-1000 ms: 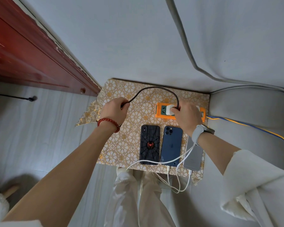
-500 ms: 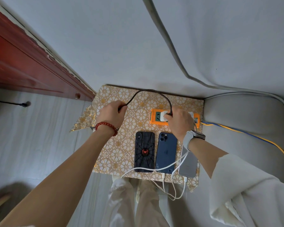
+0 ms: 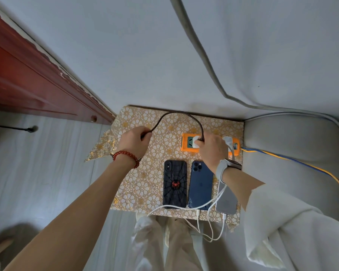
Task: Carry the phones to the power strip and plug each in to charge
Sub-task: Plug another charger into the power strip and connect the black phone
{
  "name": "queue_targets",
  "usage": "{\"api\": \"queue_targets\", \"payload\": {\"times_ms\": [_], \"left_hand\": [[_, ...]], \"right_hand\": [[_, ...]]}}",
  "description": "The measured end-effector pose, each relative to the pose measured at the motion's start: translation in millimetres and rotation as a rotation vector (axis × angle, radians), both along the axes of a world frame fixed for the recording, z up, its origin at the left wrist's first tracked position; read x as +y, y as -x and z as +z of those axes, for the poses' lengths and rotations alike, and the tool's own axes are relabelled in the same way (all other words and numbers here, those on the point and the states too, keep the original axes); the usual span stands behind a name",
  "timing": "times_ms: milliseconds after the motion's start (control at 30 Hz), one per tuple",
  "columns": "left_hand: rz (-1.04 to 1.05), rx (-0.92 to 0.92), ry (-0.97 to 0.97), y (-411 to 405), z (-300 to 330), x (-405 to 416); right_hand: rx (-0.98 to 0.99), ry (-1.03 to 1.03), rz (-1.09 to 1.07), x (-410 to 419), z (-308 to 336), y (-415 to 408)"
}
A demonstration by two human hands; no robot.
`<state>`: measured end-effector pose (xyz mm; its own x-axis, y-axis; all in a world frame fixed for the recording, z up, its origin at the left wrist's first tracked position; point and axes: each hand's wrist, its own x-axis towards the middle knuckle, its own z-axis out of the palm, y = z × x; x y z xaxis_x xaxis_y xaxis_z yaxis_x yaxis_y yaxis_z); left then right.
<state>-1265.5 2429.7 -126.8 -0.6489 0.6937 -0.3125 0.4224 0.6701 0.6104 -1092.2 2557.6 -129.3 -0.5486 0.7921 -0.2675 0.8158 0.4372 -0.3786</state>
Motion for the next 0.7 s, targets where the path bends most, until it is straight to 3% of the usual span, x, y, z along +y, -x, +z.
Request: {"api": "queue_targets", "payload": {"times_ms": [100,233,467,600,700], "left_hand": [[-0.013,-0.032,0.038,0,-5,-9],[-0.046,-0.108,0.226,-3,-18,-44],[-0.101,-0.069,0.497,-11,-25,-113],[0.072,-0.29,0.348,-12,1,-116],[0.201,-0.592,0.123,-14,37,-109]], "right_hand": [[-0.011,0.007,-0.02,-1,1,1],[-0.022,0.085,-0.039,-2,5,3],[0.25,0.295,-0.213,-47,25,-11],[0.322,0.315,-0.123,-85,37,-14],[0.243,0.603,0.052,-117,45,-13]]}}
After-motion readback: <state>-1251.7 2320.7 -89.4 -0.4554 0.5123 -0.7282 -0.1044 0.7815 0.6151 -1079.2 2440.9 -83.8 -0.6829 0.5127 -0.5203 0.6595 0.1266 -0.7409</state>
